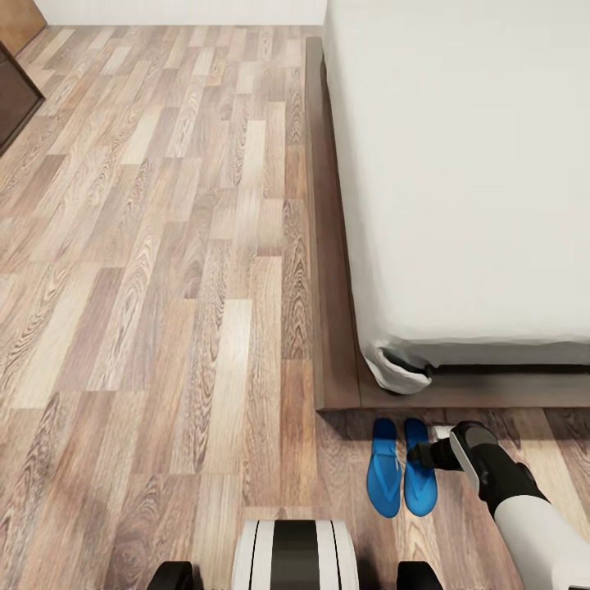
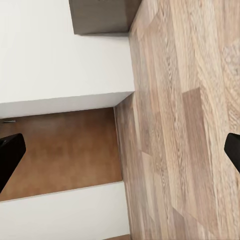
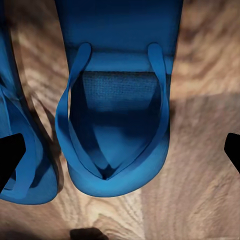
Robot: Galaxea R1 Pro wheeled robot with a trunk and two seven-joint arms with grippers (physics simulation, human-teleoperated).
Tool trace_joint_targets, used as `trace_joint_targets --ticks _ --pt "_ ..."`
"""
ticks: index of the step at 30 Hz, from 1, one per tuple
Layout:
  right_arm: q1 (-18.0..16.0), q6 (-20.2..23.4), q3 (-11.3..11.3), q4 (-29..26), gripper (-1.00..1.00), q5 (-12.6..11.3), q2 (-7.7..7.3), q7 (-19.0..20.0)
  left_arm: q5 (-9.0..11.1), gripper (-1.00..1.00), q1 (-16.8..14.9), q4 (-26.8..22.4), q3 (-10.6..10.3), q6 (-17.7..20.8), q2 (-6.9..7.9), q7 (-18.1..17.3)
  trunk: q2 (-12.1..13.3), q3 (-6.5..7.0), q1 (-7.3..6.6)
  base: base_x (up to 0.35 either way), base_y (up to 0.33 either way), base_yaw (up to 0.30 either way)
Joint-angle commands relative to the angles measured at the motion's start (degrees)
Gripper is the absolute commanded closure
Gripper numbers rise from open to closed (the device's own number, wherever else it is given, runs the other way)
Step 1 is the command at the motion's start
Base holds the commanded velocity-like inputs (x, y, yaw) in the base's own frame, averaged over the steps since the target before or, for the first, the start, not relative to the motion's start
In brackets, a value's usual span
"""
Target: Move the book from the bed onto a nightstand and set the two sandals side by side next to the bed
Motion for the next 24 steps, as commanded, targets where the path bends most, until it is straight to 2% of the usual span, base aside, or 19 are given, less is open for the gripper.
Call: trace_joint_targets --ticks 1,10,24 --pt "-0.01 0.25 -0.13 -0.07 -1.0 0.13 0.01 0.22 0.0 -1.0 -0.04 -0.06 -0.47 0.58 0.07 0.34 -0.02 -0.03 -0.01 -0.077 0.0 0.0" --pt "-0.01 0.25 -0.09 -0.07 -1.0 0.13 0.01 0.22 -0.01 -1.0 -0.05 -0.06 -0.47 0.54 0.03 0.34 -0.02 -0.03 -0.01 -0.096 0.0 0.0" --pt "-0.01 0.25 -0.09 -0.07 -1.0 0.13 0.01 0.22 -0.03 -1.0 -0.04 -0.06 -0.47 0.5 0.07 0.34 -0.02 -0.03 -0.01 -0.016 0.0 0.0"
